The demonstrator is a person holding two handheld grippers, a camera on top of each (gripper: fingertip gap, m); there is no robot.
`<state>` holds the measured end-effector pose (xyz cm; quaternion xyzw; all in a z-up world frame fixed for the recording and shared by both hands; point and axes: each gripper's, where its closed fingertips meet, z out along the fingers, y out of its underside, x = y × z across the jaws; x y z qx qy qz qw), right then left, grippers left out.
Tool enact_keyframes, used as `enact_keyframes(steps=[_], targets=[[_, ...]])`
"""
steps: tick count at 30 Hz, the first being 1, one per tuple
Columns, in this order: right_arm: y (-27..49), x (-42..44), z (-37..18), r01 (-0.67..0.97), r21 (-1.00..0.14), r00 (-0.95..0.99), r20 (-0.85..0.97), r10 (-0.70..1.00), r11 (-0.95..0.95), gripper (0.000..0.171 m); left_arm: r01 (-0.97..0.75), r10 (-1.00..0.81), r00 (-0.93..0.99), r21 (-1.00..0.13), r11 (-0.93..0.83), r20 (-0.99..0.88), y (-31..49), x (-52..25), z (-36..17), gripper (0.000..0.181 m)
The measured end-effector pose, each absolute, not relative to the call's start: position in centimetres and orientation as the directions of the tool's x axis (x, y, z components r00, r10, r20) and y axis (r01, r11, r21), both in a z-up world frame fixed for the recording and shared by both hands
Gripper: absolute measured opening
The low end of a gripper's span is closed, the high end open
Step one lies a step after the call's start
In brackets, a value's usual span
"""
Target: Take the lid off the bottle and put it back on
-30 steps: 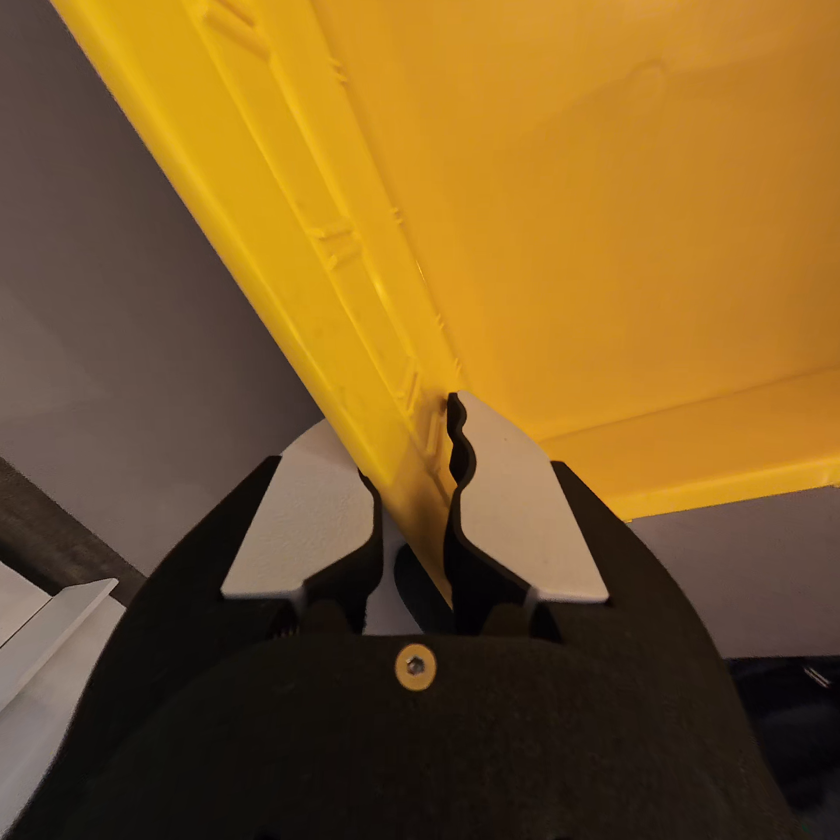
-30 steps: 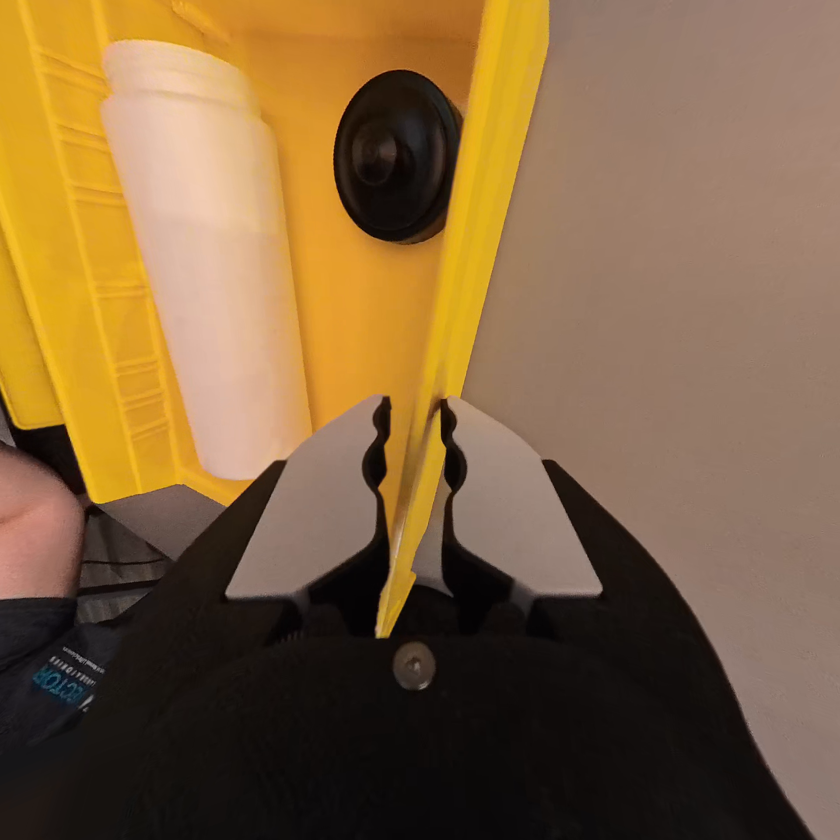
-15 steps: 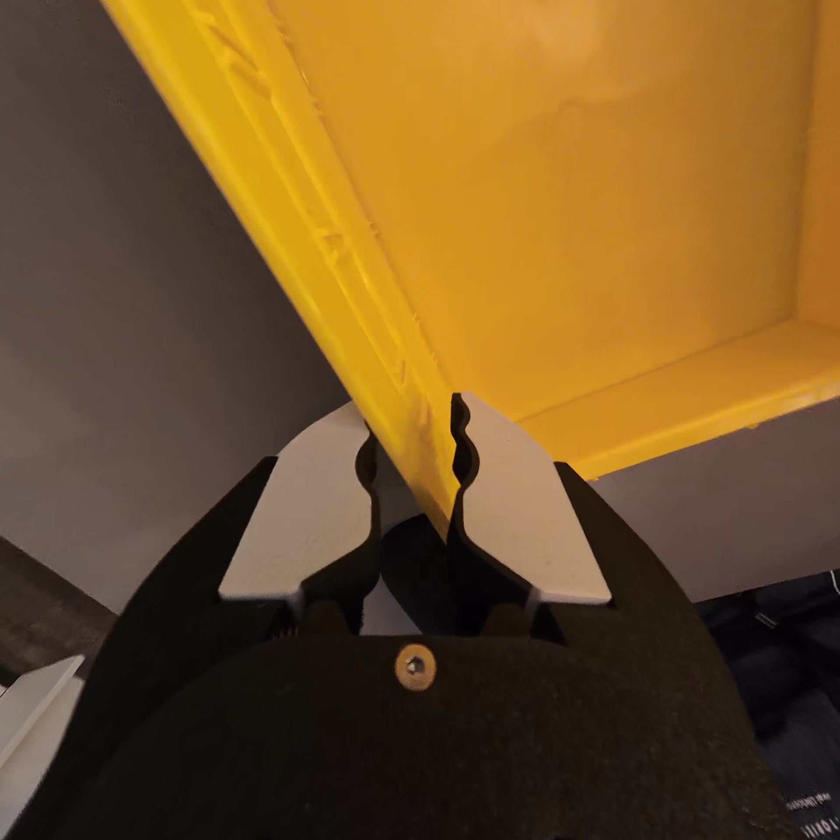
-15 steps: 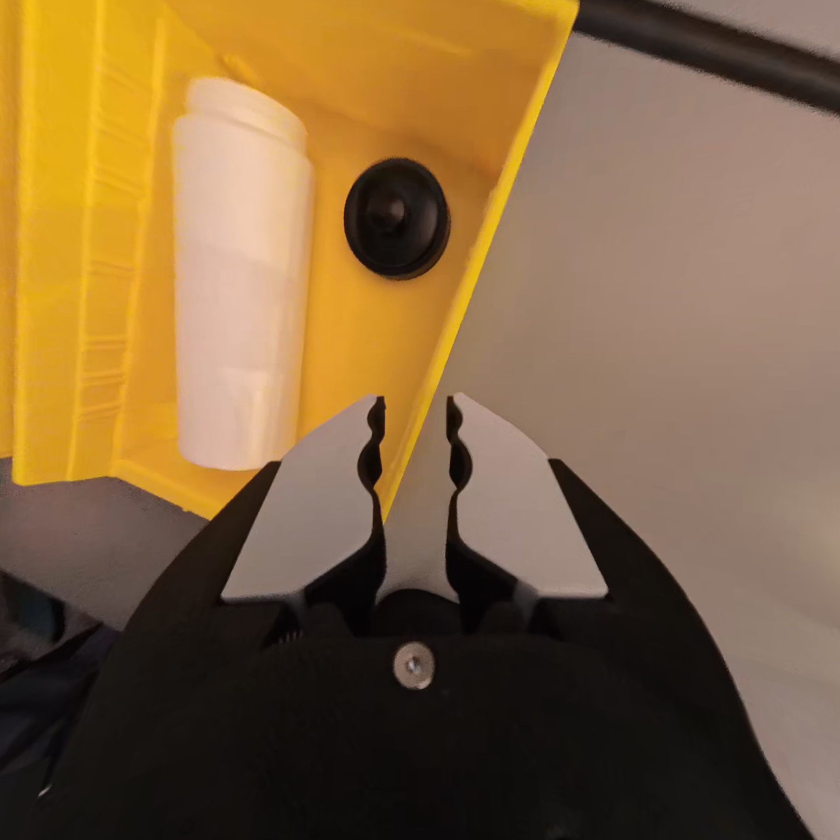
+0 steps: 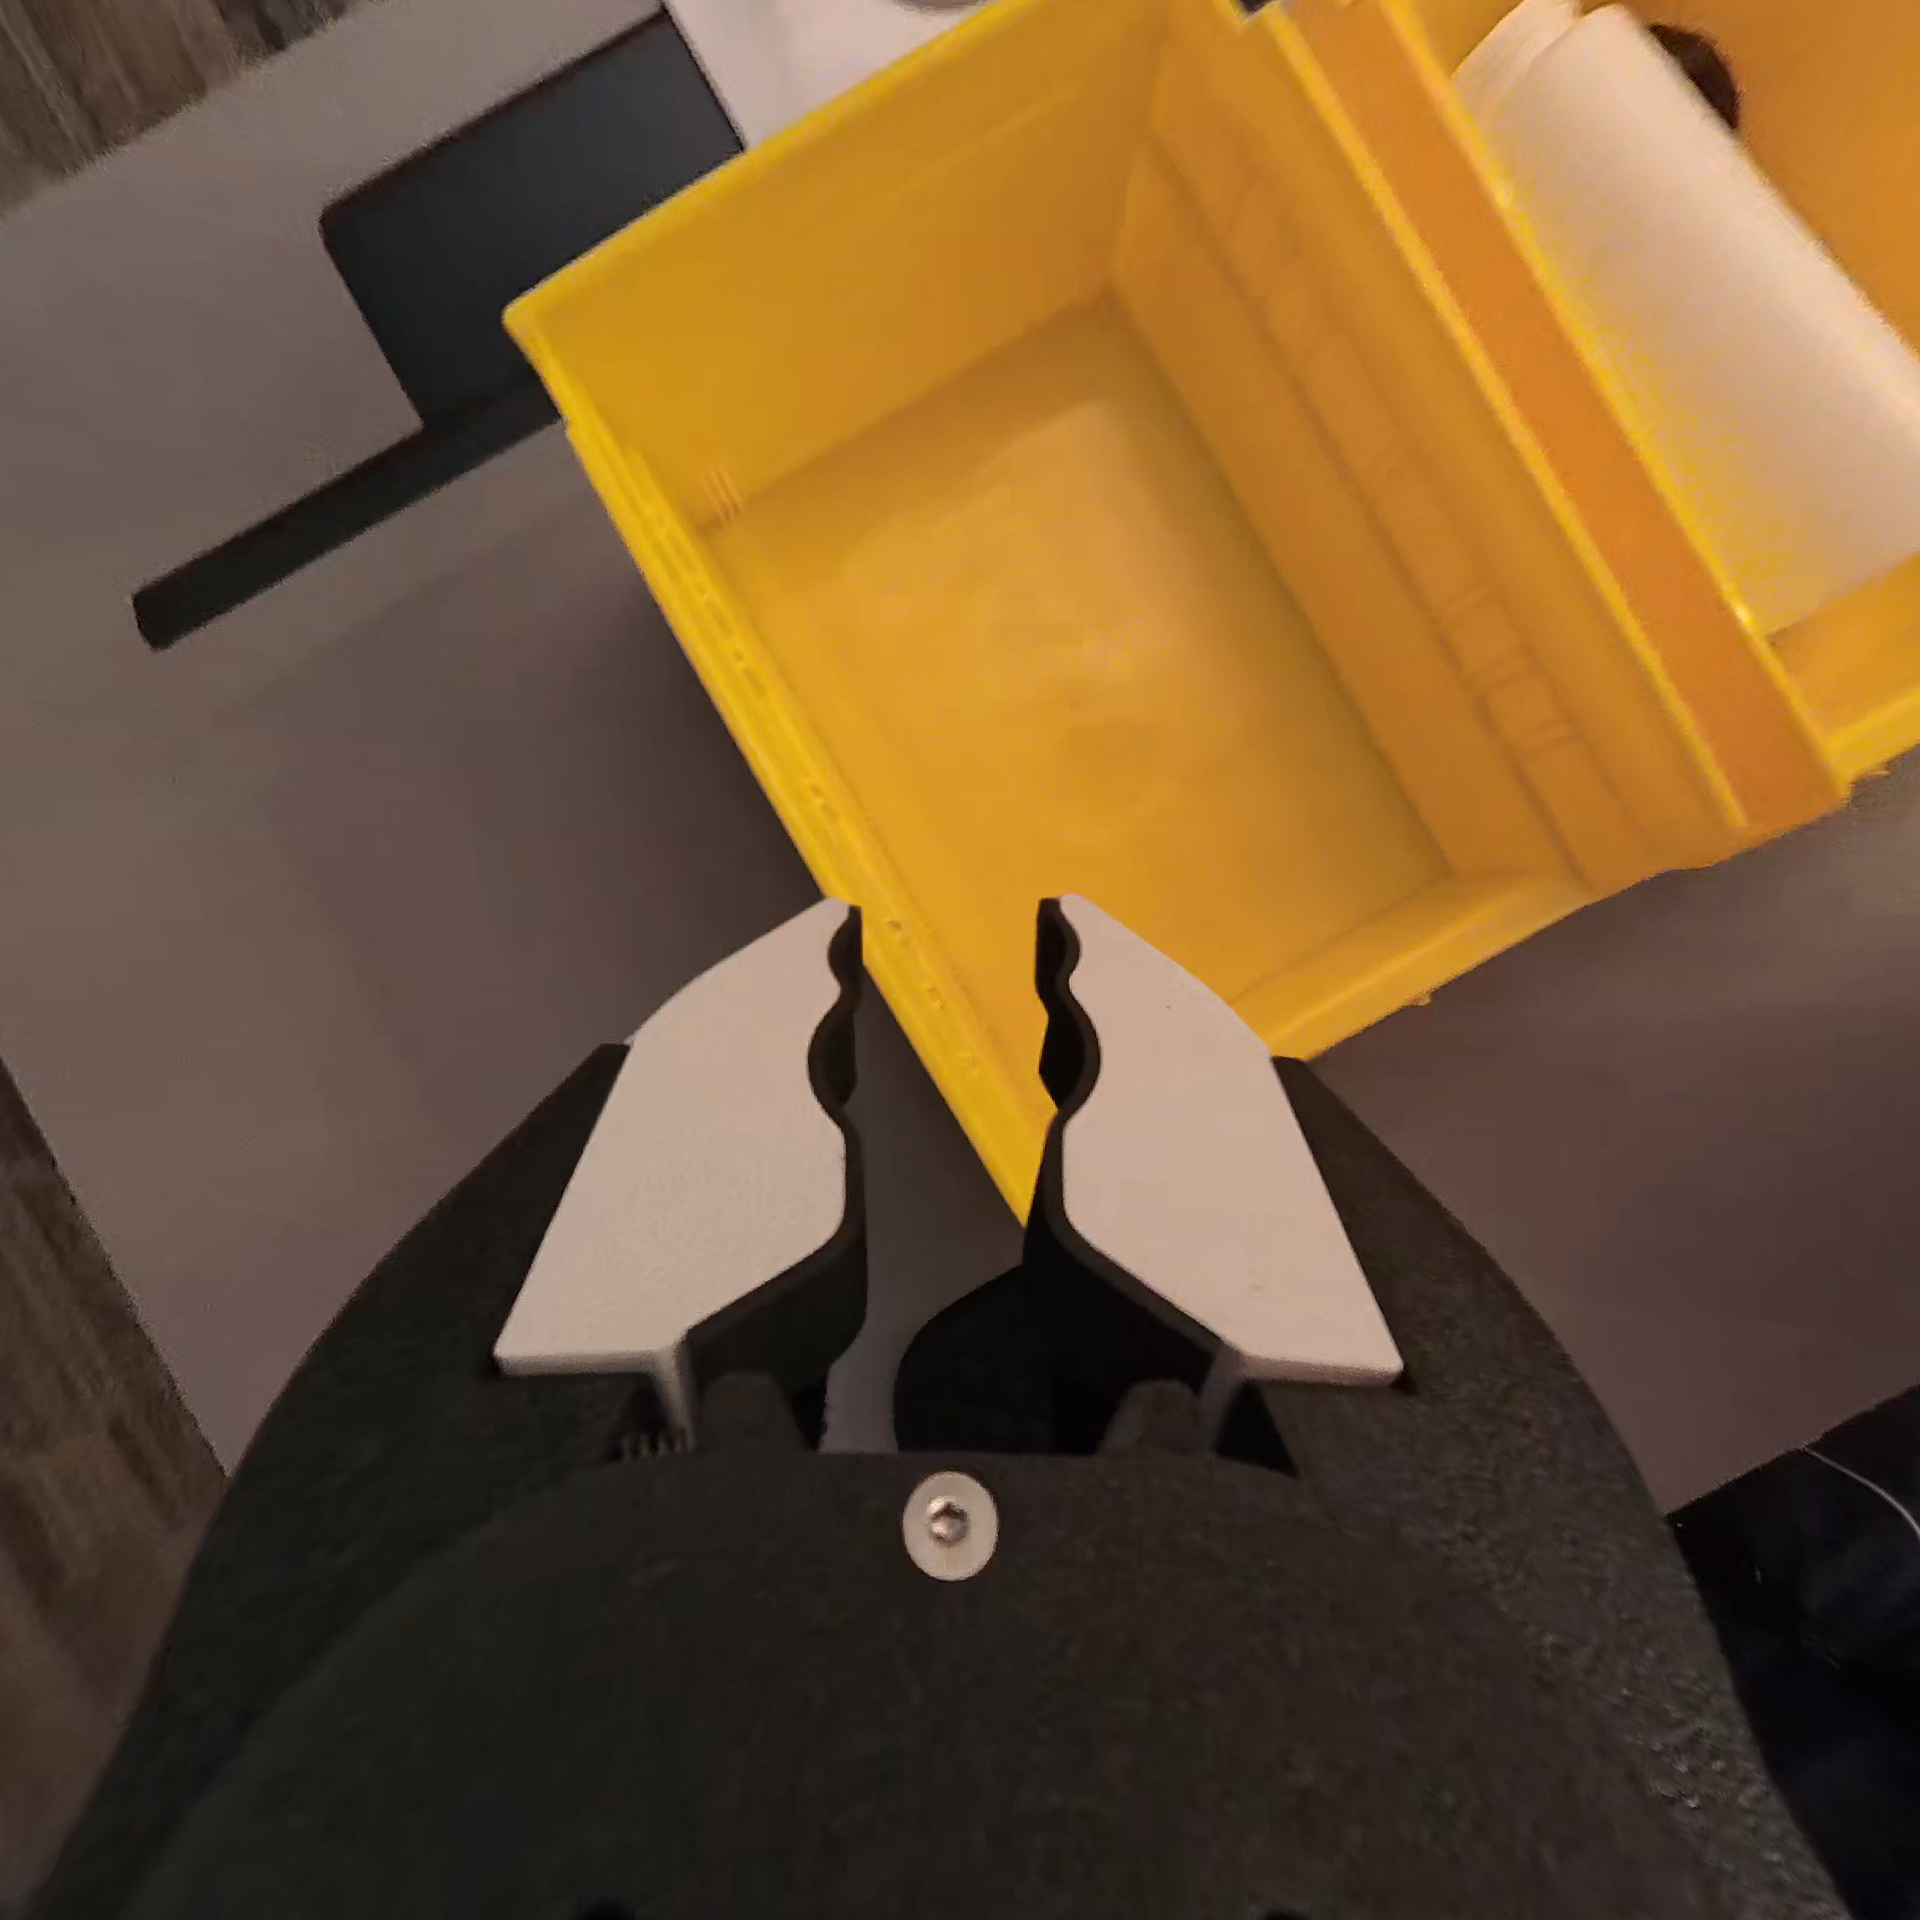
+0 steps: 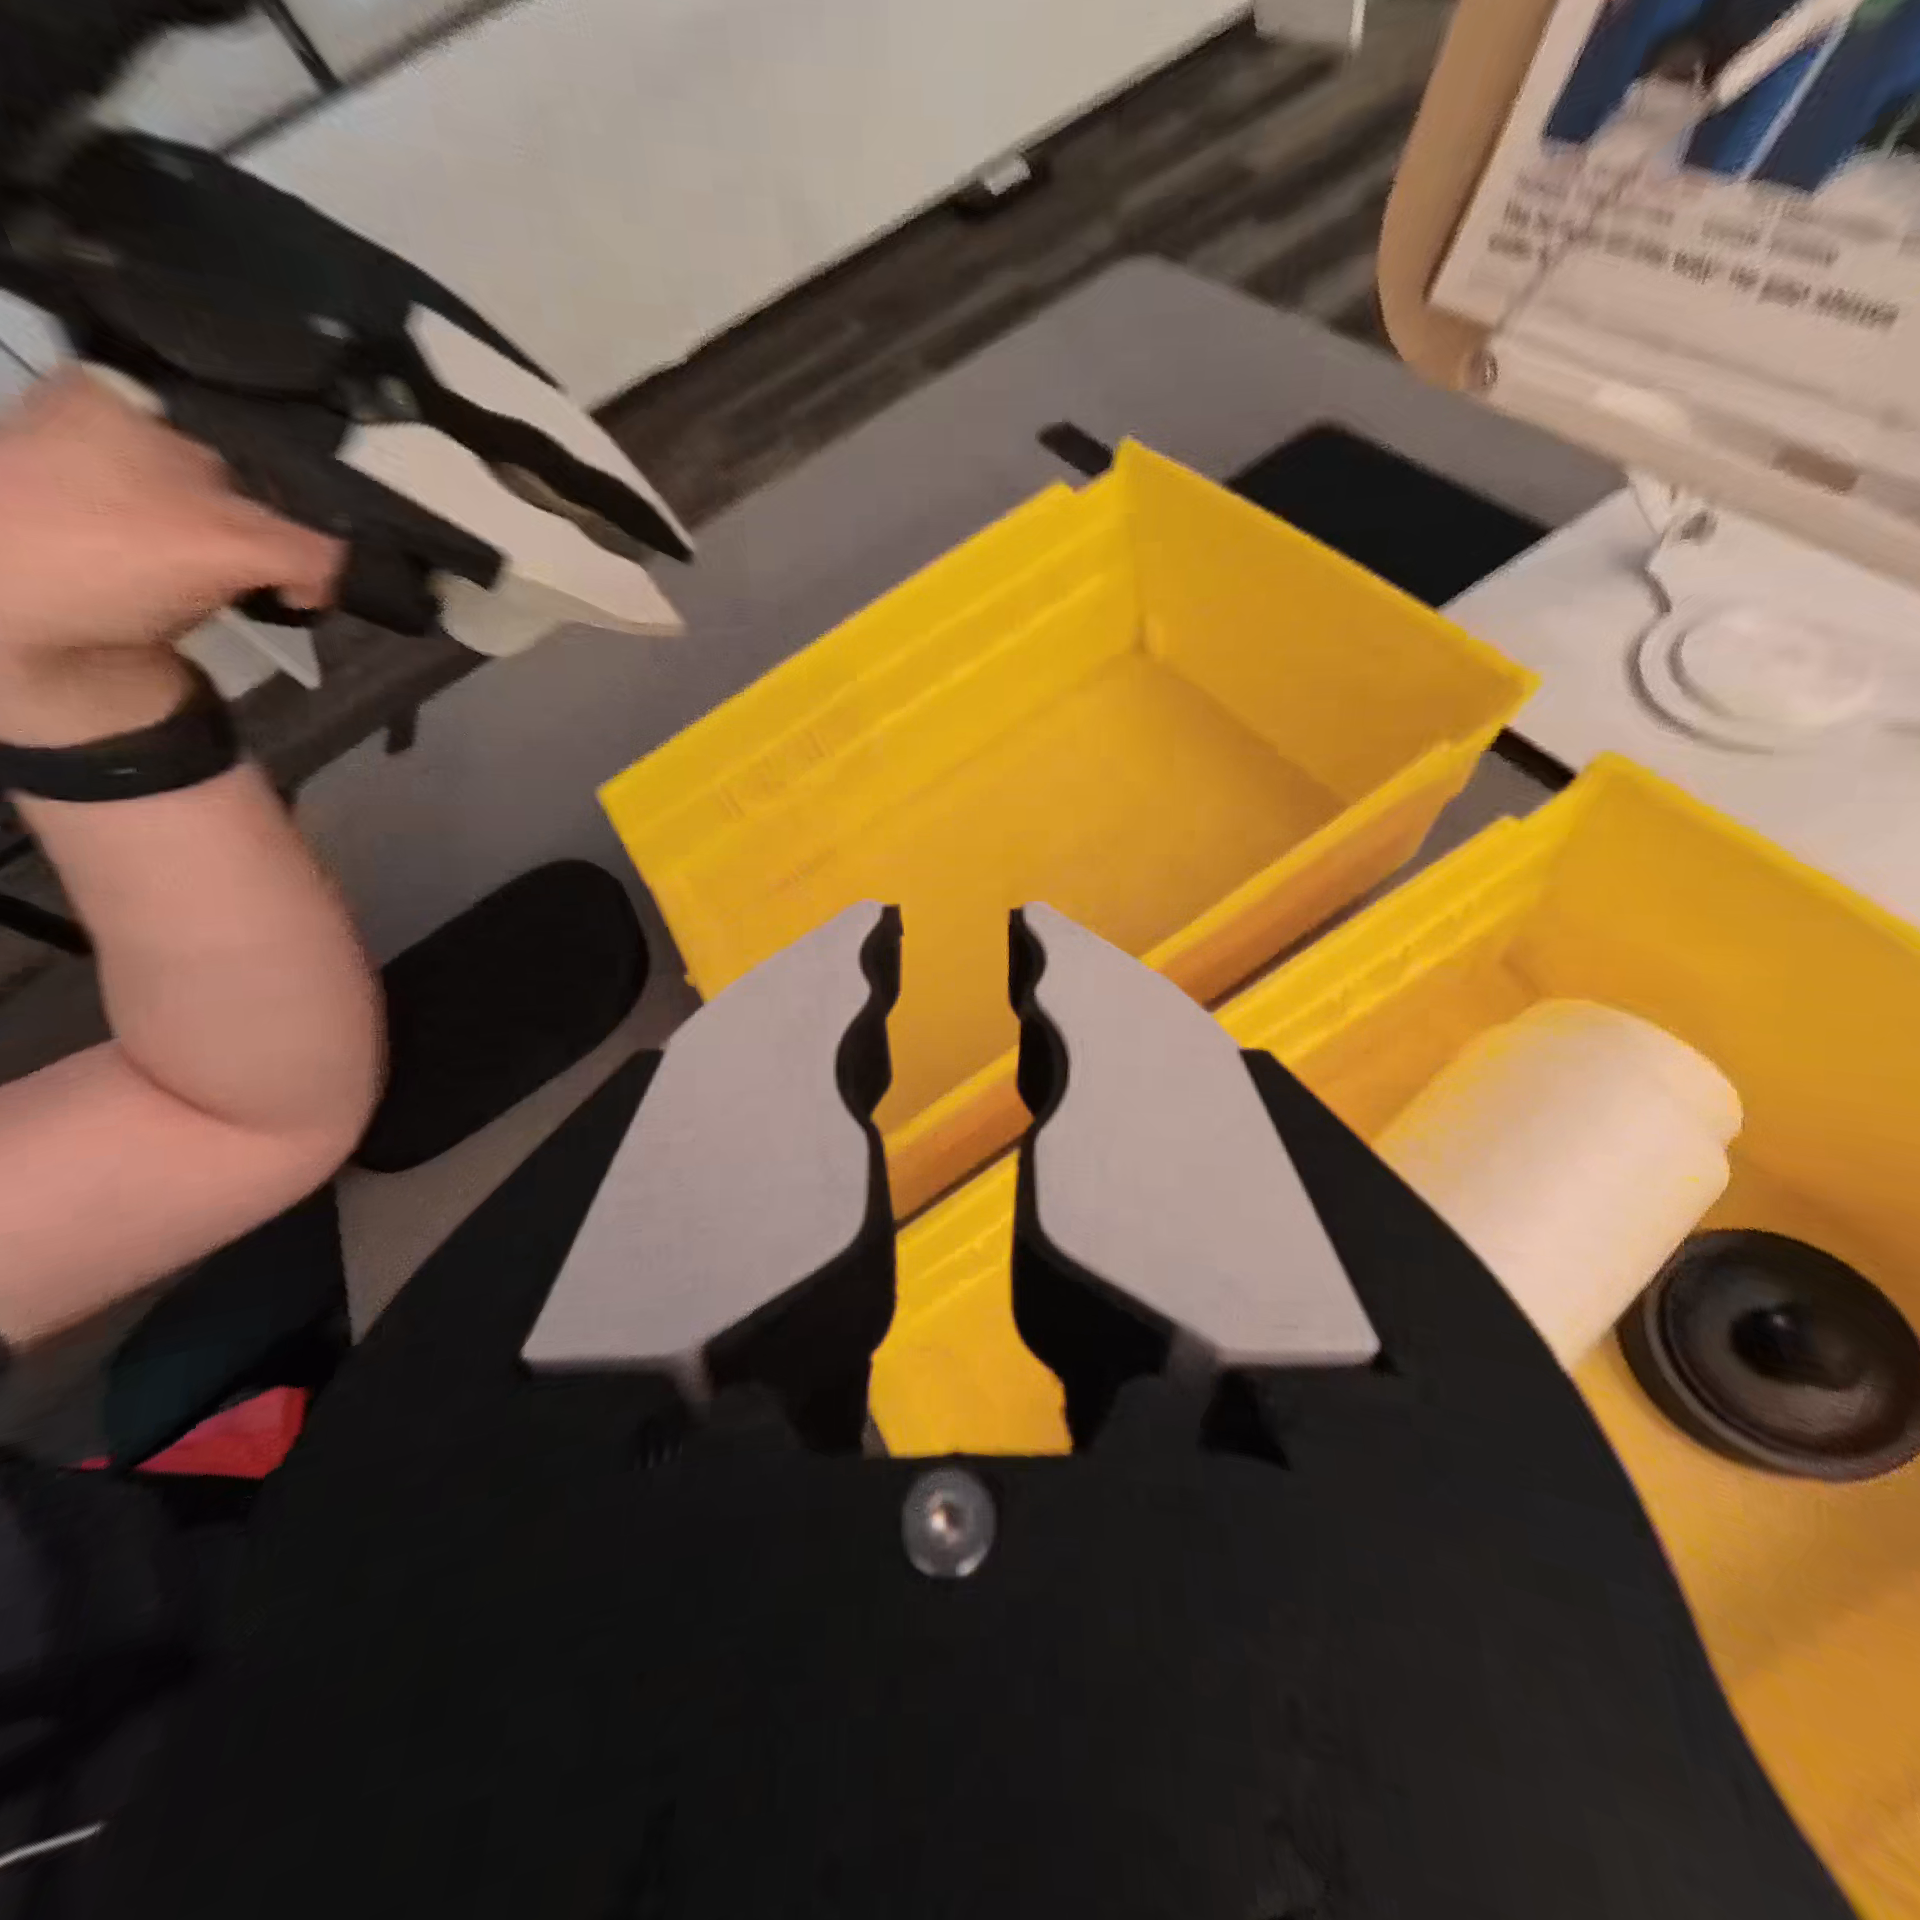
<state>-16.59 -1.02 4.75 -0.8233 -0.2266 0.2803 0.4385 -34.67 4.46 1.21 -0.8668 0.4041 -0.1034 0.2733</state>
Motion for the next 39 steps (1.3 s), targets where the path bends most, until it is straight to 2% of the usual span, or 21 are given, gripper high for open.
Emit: enact_keyframes(steps=[4,6,9,13,16,24,28,30,39], targets=[[5.1,-16.1,0.4,0.190,-0.731,0.860,-0.197,0.470,-0.656,0.019,-0.659,-0.806,0.591,-0.596,-0.459,-0.034,3.1,-33.8,2.3,0.032],[7.2,-15.4,-1.7,0.211,-0.625,0.902,-0.171,0.396,-0.751,0.021,-0.661,-0.808,0.589,-0.596,-0.456,-0.035,3.0,-33.8,2.4,0.032],[8.0,-16.2,-4.0,0.213,-0.463,0.908,-0.231,0.349,-0.861,0.021,-0.664,-0.808,0.588,-0.594,-0.454,-0.040,3.1,-33.9,2.4,0.032],[8.3,-14.3,-6.1,0.255,-0.313,0.953,-0.078,0.292,-0.915,0.025,-0.662,-0.809,0.587,-0.593,-0.458,-0.030,3.1,-34.0,2.4,0.032],[8.6,-15.6,-6.2,0.224,-0.319,0.948,-0.149,0.282,-0.921,0.026,-0.658,-0.813,0.582,-0.600,-0.454,-0.024,3.0,-34.1,2.6,0.032],[10.3,-16.4,-7.2,0.144,-0.262,0.972,-0.145,0.186,-0.954,0.028,-0.667,-0.819,0.574,-0.596,-0.448,-0.027,2.8,-33.9,2.5,0.032],[10.4,-17.3,-9.3,0.168,-0.216,0.975,-0.109,0.194,-0.962,0.030,-0.669,-0.822,0.569,-0.599,-0.441,-0.031,2.7,-33.7,2.6,0.032],[11.2,-17.0,-9.4,0.198,-0.253,0.977,-0.032,0.212,-0.947,0.020,-0.666,-0.822,0.568,-0.603,-0.438,-0.031,2.7,-33.7,2.7,0.032],[12.1,-17.7,-9.7,0.173,-0.254,0.980,-0.047,0.191,-0.951,0.020,-0.667,-0.818,0.574,-0.598,-0.444,-0.032,2.9,-33.7,2.5,0.032]])
